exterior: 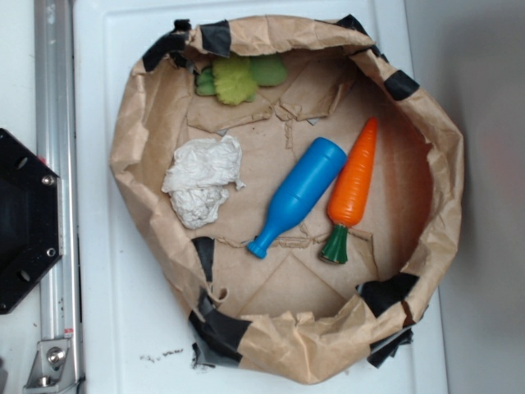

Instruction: Grab the white paper.

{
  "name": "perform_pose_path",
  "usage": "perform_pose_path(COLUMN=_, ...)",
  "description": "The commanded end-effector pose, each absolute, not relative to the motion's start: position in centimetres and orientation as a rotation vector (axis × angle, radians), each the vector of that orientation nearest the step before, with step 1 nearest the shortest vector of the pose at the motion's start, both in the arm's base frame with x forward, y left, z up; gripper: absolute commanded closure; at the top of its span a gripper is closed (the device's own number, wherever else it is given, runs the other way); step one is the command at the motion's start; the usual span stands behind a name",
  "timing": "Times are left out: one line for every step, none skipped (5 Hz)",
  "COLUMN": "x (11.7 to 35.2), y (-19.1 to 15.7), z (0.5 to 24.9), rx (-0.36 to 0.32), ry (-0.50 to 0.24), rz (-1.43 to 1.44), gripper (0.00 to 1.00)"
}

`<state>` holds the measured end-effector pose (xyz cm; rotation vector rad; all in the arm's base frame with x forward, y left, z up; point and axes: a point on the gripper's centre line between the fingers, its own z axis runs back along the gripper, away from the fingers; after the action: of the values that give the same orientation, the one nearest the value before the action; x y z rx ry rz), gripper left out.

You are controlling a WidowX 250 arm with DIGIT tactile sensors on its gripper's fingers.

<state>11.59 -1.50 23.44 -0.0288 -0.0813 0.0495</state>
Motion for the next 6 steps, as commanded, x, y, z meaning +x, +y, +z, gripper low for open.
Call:
perform_pose_path(x=11.6, y=-1.5, z=23.4, rx=-0.029, ry=-0.081, rz=0.049, gripper=0.0)
perform_pose_path(x=16.6, y=-0.6, z=21.2, rx=0.046, ry=-0.146, rz=0.04, gripper=0.0)
perform_pose_path(x=21.6, y=-0.2, z=17.5, rx=0.086, ry=-0.16, rz=-0.001, gripper=0.0)
perform_pose_path(x=23.8, y=0.7, z=13.5, rx=0.074, ry=-0.101, rz=-0.012, gripper=0.0)
perform_pose_path(x=24.4, y=2.3, z=9.5, rx=0.064, ry=-0.032, rz=0.002, gripper=0.0)
perform_pose_path(x=22.1, y=2.3, z=6.2, rx=0.019, ry=0.075, rz=-0.063, gripper=0.0)
